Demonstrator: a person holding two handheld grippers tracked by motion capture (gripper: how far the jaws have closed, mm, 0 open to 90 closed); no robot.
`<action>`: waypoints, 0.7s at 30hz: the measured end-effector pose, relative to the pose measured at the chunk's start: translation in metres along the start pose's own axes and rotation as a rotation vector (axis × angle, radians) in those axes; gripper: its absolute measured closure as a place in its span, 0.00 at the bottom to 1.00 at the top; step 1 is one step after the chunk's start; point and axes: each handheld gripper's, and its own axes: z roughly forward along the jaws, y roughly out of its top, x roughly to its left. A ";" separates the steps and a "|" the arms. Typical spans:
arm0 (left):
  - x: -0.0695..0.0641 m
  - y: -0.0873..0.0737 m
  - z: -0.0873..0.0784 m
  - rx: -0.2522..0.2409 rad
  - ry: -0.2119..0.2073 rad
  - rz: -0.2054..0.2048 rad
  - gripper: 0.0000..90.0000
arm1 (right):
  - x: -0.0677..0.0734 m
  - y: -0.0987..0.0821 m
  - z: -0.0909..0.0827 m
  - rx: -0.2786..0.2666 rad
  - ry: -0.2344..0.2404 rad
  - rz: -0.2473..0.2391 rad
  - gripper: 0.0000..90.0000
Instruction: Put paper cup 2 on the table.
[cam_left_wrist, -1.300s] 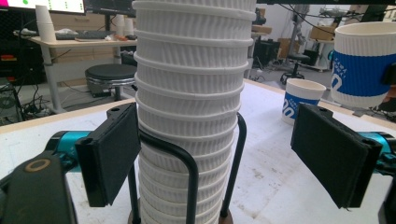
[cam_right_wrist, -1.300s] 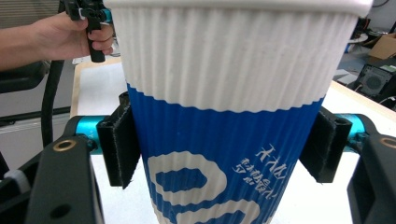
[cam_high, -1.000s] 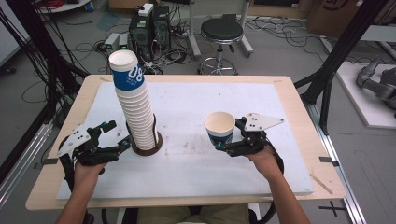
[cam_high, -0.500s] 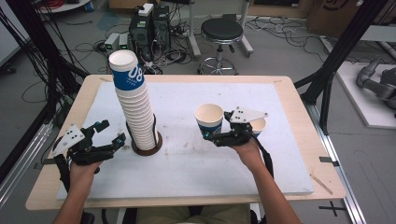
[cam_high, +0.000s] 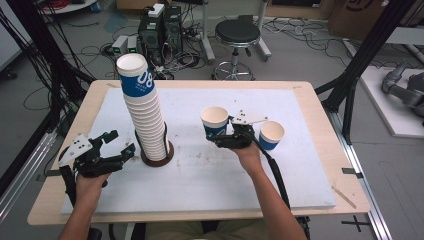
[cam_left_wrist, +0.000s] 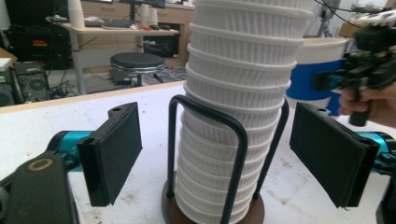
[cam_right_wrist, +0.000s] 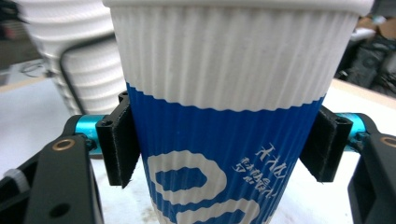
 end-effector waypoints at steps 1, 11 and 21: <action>0.000 0.000 0.000 0.001 -0.002 0.003 0.19 | -0.002 -0.005 0.007 0.010 -0.022 0.011 0.29; 0.001 -0.001 0.000 0.000 0.001 -0.008 0.19 | -0.007 -0.024 0.031 0.088 -0.074 0.034 0.29; 0.001 -0.001 -0.001 0.002 0.005 -0.015 0.19 | -0.004 -0.033 0.035 0.182 -0.099 -0.037 0.28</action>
